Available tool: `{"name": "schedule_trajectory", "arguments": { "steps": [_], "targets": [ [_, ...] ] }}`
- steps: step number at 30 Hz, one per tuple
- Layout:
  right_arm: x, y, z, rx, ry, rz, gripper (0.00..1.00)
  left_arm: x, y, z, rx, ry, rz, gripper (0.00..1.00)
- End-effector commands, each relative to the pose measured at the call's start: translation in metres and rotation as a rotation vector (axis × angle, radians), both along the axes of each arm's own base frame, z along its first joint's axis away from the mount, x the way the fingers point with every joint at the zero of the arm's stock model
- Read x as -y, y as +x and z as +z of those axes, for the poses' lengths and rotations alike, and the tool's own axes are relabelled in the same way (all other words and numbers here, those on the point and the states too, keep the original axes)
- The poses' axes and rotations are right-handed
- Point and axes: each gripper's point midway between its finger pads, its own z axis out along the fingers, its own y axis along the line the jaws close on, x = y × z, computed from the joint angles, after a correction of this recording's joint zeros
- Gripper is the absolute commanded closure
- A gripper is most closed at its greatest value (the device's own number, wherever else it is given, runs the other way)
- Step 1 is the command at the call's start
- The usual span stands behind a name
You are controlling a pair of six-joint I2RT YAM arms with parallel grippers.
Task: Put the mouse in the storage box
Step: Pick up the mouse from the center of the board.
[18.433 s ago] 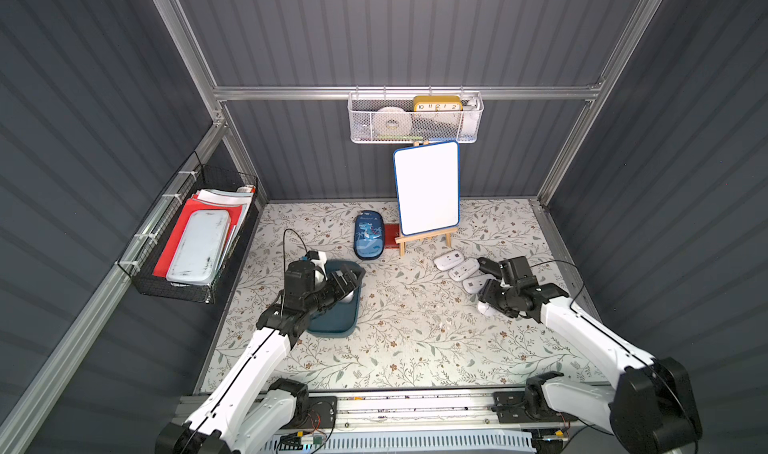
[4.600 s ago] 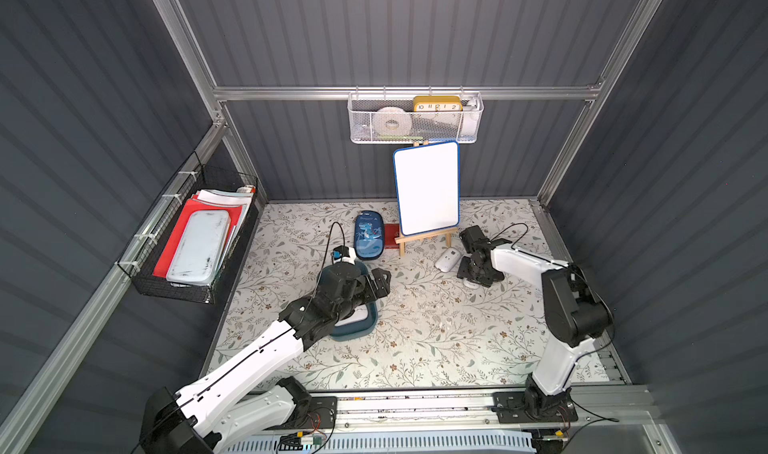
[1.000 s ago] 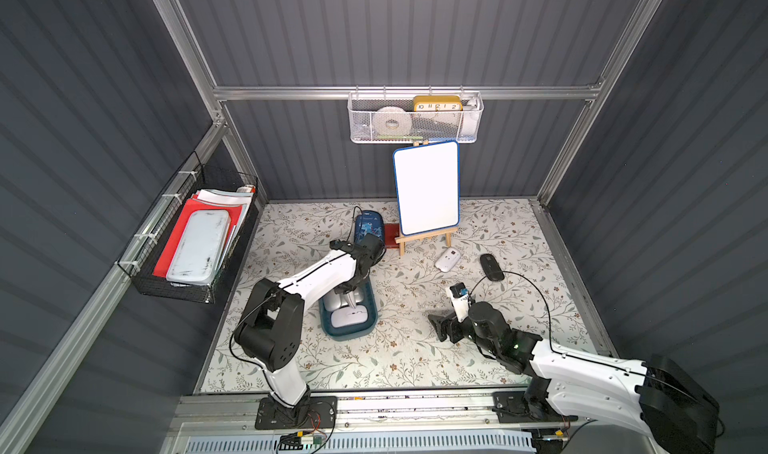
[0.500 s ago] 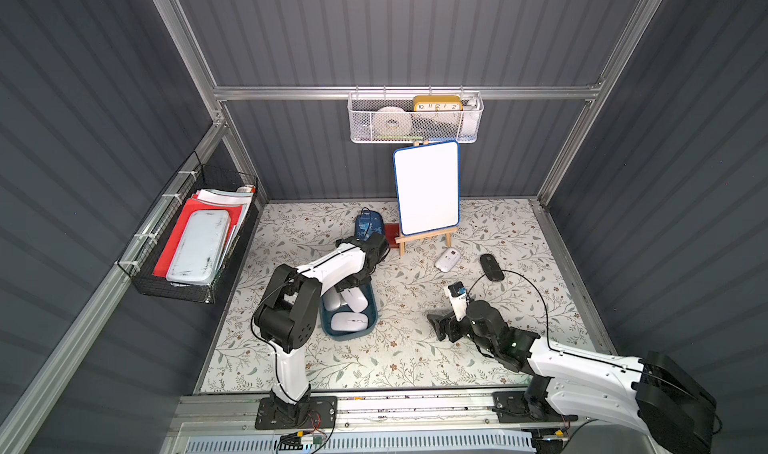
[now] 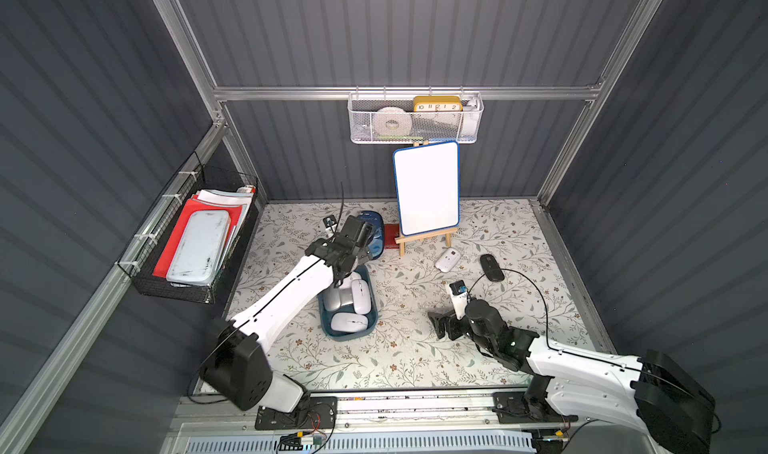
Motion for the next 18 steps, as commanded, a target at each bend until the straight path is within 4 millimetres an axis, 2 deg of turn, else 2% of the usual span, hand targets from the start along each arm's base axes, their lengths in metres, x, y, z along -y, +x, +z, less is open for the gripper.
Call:
{"name": "schedule_trajectory", "arguments": {
  "steps": [1, 5, 8, 12, 18],
  "targets": [
    [0.010, 0.018, 0.015, -0.005, -0.034, -0.096, 0.01, 0.014, -0.012, 0.027, 0.124, -0.114, -0.138, 0.18],
    [0.035, 0.043, 0.028, -0.064, -0.119, -0.230, 0.01, 0.004, -0.032, 0.052, 0.242, -0.169, -0.164, 0.10],
    [0.068, 0.067, 0.031, -0.141, -0.109, -0.358, 0.01, 0.005, -0.039, 0.068, 0.294, -0.202, -0.191, 0.08],
    [0.118, 0.093, 0.016, -0.306, -0.134, -0.536, 0.01, 0.002, -0.042, 0.072, 0.314, -0.208, -0.190, 0.08],
    [0.161, 0.118, -0.010, -0.509, -0.189, -0.647, 0.01, 0.003, -0.045, 0.078, 0.338, -0.218, -0.205, 0.07]
  ]
}}
